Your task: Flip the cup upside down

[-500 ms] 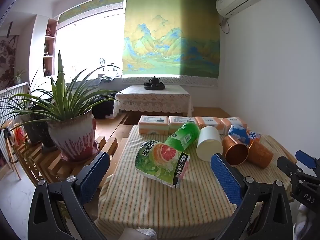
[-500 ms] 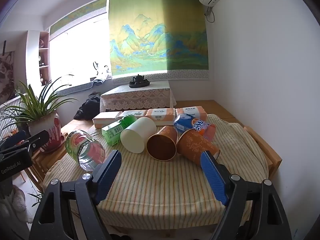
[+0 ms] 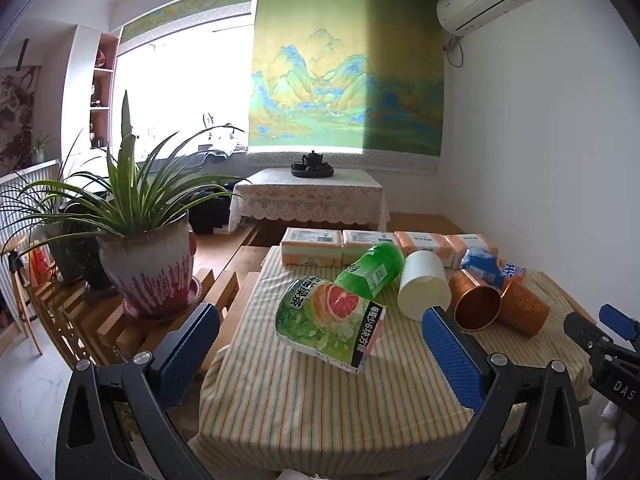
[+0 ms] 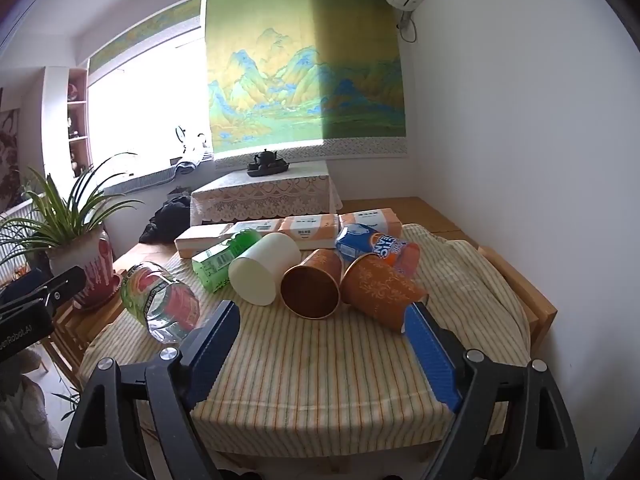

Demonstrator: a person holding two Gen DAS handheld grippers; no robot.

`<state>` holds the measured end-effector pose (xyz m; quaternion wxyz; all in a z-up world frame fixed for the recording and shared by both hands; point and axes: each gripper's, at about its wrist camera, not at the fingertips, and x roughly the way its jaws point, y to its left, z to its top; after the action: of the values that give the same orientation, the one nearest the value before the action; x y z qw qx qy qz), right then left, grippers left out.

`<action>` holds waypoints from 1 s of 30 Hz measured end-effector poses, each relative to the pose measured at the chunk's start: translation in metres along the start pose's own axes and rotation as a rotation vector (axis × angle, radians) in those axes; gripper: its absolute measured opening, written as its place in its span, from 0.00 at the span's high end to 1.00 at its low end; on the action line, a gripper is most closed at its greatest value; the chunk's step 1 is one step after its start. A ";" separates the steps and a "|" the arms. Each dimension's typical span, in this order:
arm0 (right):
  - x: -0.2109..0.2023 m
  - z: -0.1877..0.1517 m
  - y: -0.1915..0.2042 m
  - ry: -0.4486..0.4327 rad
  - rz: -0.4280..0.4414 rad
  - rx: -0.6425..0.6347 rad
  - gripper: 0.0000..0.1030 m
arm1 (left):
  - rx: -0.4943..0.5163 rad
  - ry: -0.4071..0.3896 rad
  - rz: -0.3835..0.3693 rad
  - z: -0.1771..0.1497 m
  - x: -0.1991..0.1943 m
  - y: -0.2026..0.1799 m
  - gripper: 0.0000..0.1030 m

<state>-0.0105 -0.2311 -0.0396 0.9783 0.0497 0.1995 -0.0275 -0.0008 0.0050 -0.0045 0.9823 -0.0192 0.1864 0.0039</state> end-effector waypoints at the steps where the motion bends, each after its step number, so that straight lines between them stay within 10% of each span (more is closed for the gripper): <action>1: 0.000 0.000 0.000 -0.001 -0.003 -0.002 0.21 | 0.000 0.001 -0.003 0.000 0.000 0.000 0.00; 30: -0.006 0.004 0.001 -0.028 -0.020 -0.019 0.21 | 0.005 0.008 -0.007 0.000 0.003 -0.002 0.00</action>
<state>-0.0145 -0.2301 -0.0333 0.9810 0.0378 0.1867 -0.0362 0.0022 0.0029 -0.0055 0.9816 -0.0174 0.1902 -0.0001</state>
